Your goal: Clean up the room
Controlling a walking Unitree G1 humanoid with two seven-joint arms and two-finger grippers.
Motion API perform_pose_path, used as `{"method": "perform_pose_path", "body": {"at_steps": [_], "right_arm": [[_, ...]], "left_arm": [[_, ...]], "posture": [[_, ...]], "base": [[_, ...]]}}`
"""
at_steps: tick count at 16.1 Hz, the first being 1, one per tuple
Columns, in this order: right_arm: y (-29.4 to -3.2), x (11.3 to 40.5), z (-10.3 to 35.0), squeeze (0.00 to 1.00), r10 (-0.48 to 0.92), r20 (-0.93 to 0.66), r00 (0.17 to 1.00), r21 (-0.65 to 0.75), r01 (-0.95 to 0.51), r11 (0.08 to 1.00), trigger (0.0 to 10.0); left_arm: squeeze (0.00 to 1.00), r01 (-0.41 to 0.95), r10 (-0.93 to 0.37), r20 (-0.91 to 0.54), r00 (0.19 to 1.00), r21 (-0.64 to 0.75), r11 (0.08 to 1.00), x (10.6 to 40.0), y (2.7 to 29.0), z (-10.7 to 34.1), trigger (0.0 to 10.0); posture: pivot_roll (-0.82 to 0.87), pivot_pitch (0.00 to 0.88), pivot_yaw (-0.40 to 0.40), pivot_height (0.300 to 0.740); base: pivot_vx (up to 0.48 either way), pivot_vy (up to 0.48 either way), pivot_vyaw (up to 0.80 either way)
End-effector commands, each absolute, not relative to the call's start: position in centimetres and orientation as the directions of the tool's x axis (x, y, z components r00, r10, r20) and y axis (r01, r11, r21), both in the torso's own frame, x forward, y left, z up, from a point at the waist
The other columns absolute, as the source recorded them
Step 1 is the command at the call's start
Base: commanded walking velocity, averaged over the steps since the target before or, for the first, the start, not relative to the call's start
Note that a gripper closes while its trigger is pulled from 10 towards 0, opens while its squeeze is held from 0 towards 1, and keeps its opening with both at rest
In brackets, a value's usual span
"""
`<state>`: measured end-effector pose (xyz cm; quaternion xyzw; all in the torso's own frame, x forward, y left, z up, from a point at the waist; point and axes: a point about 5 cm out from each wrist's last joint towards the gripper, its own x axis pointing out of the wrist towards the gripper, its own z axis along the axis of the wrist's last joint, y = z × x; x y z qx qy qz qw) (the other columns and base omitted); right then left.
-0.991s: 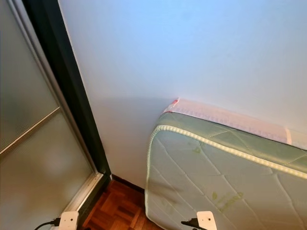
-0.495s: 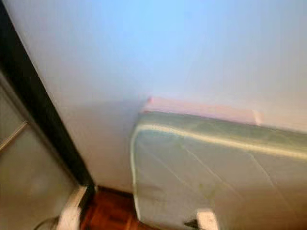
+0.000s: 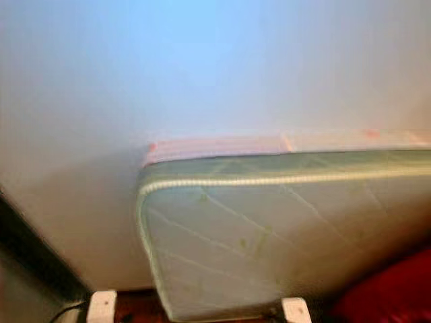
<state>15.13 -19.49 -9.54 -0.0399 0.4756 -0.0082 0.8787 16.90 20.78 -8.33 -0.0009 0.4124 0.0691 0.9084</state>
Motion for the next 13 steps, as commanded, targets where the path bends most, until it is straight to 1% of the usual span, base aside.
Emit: {"method": "perform_pose_path", "body": {"at_steps": [1,4,13], "right_arm": [[-22.8,21.23,-6.15,0.0,-0.087,-0.766,0.637,0.096,0.246,0.964,10.0],[-22.81,21.26,-6.13,0.0,-0.078,-0.768,0.636,0.085,0.221,0.972,10.0],[-22.76,21.39,-6.07,0.0,-0.076,-0.768,0.636,0.09,0.225,0.97,10.0]], "left_arm": [[0.0,0.044,-0.007,-0.845,0.535,0.019,0.999,16.56,19.56,-9.05,10.0],[0.0,0.046,-0.008,-0.844,0.536,0.02,0.999,16.57,19.52,-9.05,10.0],[0.0,0.052,-0.015,-0.845,0.535,0.016,0.999,16.68,19.46,-9.01,10.0]], "posture": [[0.02,0.0,0.04,0.74],[0.02,0.0,0.04,0.74],[0.03,0.0,0.036,0.74]], "base": [[0.0,0.0,-0.76],[0.0,0.0,-0.76],[0.0,0.0,-0.76]]}}
